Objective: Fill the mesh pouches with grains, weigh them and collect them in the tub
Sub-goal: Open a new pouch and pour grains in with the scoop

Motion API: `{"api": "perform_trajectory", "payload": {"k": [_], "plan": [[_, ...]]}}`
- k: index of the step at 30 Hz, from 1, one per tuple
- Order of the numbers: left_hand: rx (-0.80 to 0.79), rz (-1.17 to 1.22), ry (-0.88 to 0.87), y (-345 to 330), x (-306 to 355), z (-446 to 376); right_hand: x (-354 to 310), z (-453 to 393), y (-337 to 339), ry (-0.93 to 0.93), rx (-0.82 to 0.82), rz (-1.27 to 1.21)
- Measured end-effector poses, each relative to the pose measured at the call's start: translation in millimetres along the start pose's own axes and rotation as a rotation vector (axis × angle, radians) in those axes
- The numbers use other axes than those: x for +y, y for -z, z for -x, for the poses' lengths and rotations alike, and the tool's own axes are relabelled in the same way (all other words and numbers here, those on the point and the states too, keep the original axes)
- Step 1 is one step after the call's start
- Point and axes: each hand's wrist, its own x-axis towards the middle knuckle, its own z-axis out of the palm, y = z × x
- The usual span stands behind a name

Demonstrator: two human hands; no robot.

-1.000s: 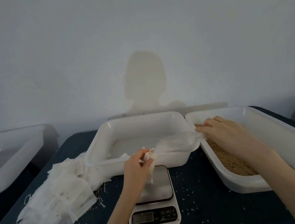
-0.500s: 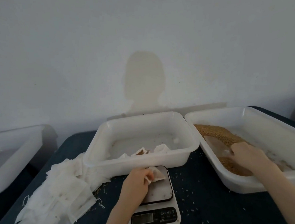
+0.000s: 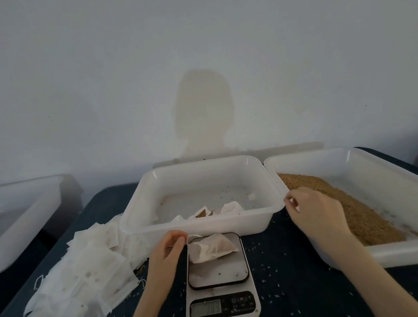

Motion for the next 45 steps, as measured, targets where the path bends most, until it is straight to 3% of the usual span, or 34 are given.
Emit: {"api": "perform_trajectory", "payload": {"k": [4,8,15,18,30,42,45], "plan": [[0.163,-0.007,0.069,3.6,-17.8,3.5,-37.4,20.9,-14.1,0.097,-0.003,-0.056],[0.228,-0.036,0.078,8.6,-27.6,5.7,-55.9,38.4,-42.0,0.108,-0.002,-0.131],[0.205,-0.112,0.171,5.4,-36.7,7.6,-35.2,49.4,-96.8,-0.119,-0.108,-0.376],[0.177,-0.123,0.197,3.7,-38.2,9.6,-29.4,49.6,-105.7,-0.128,-0.083,-0.46],[0.284,-0.005,0.249,10.4,-41.8,4.5,-28.0,51.2,-106.7,-0.075,-0.144,-0.421],[0.306,-0.044,0.25,10.2,-39.3,5.3,-29.0,53.1,-103.4,-0.081,-0.085,-0.49],[0.29,-0.058,0.253,8.8,-40.1,3.2,-42.4,47.0,-90.3,0.018,-0.028,-0.455]]}}
